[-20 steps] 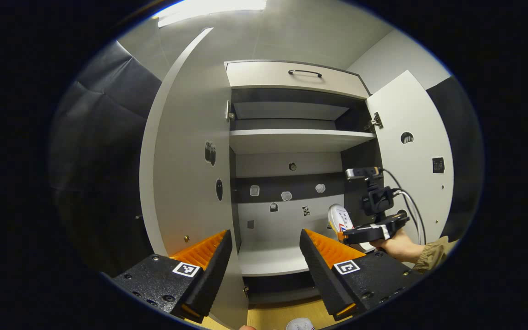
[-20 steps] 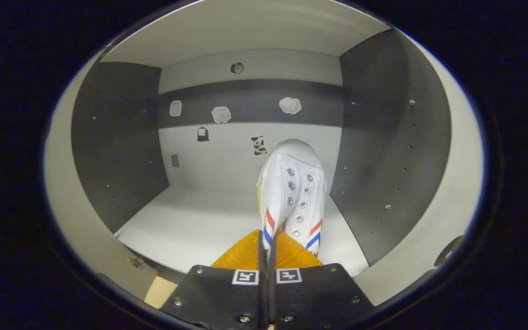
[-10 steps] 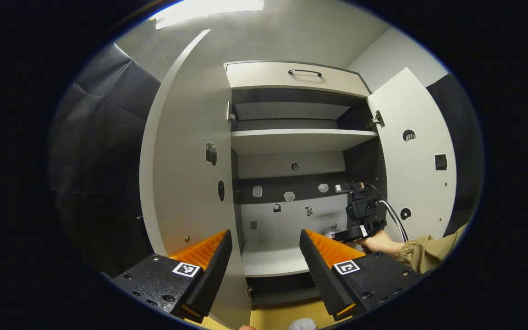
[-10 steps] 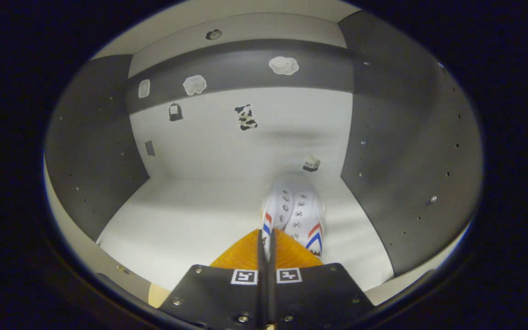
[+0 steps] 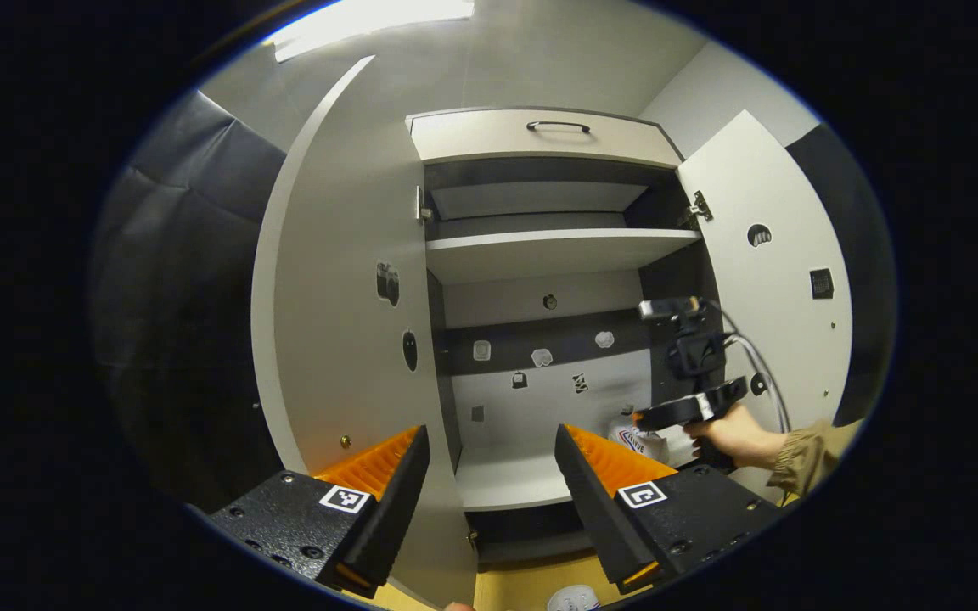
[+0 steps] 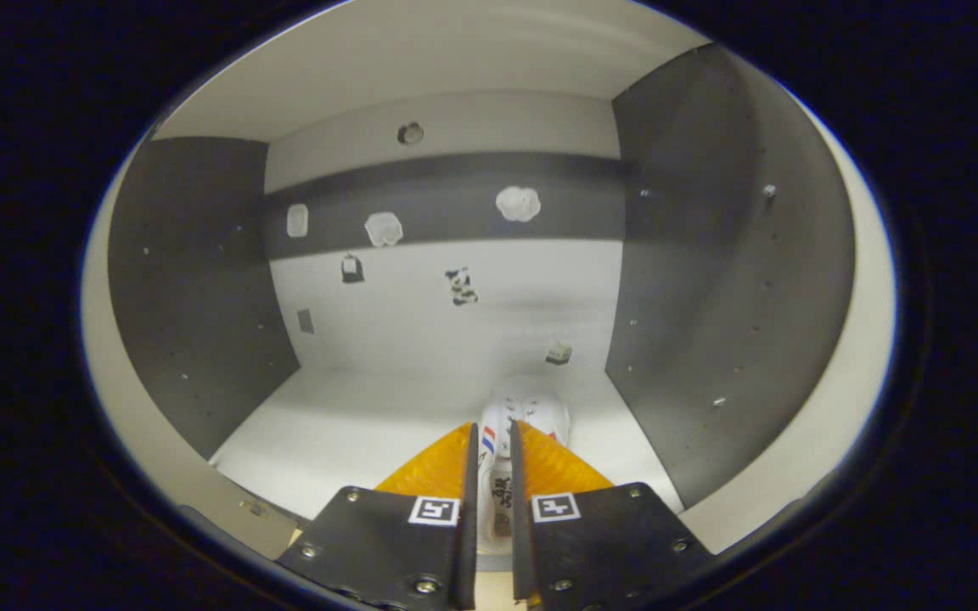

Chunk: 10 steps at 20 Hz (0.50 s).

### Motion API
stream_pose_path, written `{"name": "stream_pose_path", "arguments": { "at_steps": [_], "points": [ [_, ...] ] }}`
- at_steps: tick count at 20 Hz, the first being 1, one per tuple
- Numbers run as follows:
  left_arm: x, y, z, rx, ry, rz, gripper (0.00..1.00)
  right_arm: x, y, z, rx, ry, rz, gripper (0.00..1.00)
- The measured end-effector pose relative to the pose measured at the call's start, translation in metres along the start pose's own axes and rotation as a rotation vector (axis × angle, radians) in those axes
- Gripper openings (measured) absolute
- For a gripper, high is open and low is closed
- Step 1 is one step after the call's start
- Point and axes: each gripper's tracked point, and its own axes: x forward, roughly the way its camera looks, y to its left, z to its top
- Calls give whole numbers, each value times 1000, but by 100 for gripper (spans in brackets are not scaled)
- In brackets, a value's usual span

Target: Grab one shoe with the right hand and put it into the shoe cabinet, grab the other shoe with the left hand and put it into the shoe cabinet; then close the right door with the right hand and the left door with the left hand.

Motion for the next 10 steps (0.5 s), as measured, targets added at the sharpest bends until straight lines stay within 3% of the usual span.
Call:
{"name": "stream_pose_path", "arguments": {
  "at_steps": [3, 5, 10],
  "points": [
    [3, -12, -16, -19, 39, -31, 94, -50, 2, 30, 5, -91, 20, 17],
    [6, -23, -30, -13, 71, -51, 91, -87, 1, 48, 1, -145, 29, 17],
    [16, -45, -98, 4, 195, -88, 91, -168, -1, 81, -13, -260, 32, 17]
  ]
}}
